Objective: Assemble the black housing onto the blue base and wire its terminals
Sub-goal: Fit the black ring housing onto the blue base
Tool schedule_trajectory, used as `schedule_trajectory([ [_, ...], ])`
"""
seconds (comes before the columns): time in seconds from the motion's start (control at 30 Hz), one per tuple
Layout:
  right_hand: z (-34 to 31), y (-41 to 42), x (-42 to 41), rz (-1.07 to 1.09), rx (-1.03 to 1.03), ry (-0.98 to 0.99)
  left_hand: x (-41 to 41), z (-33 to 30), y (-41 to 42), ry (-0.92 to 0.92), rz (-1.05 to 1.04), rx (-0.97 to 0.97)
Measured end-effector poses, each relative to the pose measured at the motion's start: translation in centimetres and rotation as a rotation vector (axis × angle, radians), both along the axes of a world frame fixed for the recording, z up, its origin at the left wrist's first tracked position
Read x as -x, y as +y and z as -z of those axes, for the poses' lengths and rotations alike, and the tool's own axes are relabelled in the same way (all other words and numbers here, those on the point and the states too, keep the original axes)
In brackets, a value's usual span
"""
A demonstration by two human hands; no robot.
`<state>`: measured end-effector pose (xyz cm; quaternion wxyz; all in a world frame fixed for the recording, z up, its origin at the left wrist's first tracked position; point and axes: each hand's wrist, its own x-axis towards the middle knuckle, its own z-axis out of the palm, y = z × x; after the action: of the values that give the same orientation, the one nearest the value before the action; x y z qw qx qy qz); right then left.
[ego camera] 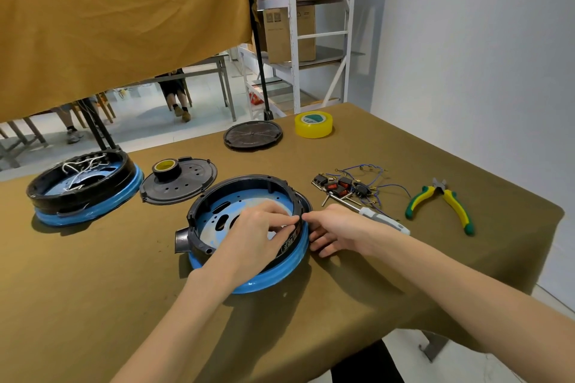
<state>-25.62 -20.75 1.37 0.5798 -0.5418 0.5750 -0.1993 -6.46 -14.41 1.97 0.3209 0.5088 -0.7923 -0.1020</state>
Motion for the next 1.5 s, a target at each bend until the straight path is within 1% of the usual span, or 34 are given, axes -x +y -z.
schedule_trajectory([
  [0.1,-0.1,-0.1,0.1,0.005,-0.012,0.003,0.0,0.1,0.1,0.015,-0.004,0.019],
  [0.23,0.2,0.0,0.2,0.016,-0.016,-0.002,-0.1,0.3,-0.1,-0.005,-0.004,-0.015],
  [0.37,0.0,0.2,0.0,0.031,-0.020,0.012,-0.8,0.6,0.2,-0.084,-0.004,-0.054],
  [0.5,-0.3,0.3,0.0,0.043,-0.032,0.002,-0.9,1.3,0.9,-0.112,-0.054,0.019],
  [0.53,-0.3,0.5,-0.1,0.040,-0.012,0.020,-0.8,1.3,1.0,-0.143,-0.071,0.032],
  [0.63,-0.6,1.0,-0.5,0.001,0.121,0.161,-0.5,1.5,1.4,-0.279,-0.084,0.037],
  [0.67,-0.8,1.0,-0.6,0.006,0.116,0.155,-0.5,1.6,1.4,-0.304,-0.078,0.036],
  [0.73,-1.2,1.1,-0.5,0.050,-0.027,0.038,-0.5,1.8,1.7,-0.353,-0.077,0.014],
  [0.8,-1.9,1.2,-0.1,0.091,-0.242,-0.167,-0.4,2.0,1.8,-0.405,-0.105,-0.008],
  [0.83,-2.3,1.2,0.0,0.110,-0.319,-0.249,-0.3,2.0,1.7,-0.412,-0.118,-0.008],
  [0.9,-2.7,1.0,0.0,0.152,-0.393,-0.321,0.1,2.0,1.6,-0.398,-0.142,0.006],
  [0.97,-3.0,0.8,-0.1,0.156,-0.412,-0.320,0.5,1.8,1.6,-0.356,-0.173,0.004],
  [1.1,-2.6,0.7,-0.5,0.121,-0.322,-0.175,0.5,1.7,1.5,-0.242,-0.203,-0.054],
  [1.17,-2.4,0.9,-0.8,0.096,-0.281,-0.137,0.3,1.6,1.4,-0.207,-0.200,-0.071],
  [1.27,-2.5,0.7,-1.2,0.071,-0.272,-0.153,0.0,1.5,1.2,-0.188,-0.191,-0.092],
  [1.37,-2.2,0.6,-1.2,0.092,-0.273,-0.173,-0.7,1.3,1.0,-0.176,-0.189,-0.102],
  [1.43,-1.4,0.6,-1.3,0.071,-0.198,-0.114,-1.2,1.4,0.9,-0.186,-0.211,-0.058],
  [1.5,-0.4,0.5,-1.5,0.057,-0.062,-0.018,-1.4,1.5,0.8,-0.176,-0.217,-0.027],
])
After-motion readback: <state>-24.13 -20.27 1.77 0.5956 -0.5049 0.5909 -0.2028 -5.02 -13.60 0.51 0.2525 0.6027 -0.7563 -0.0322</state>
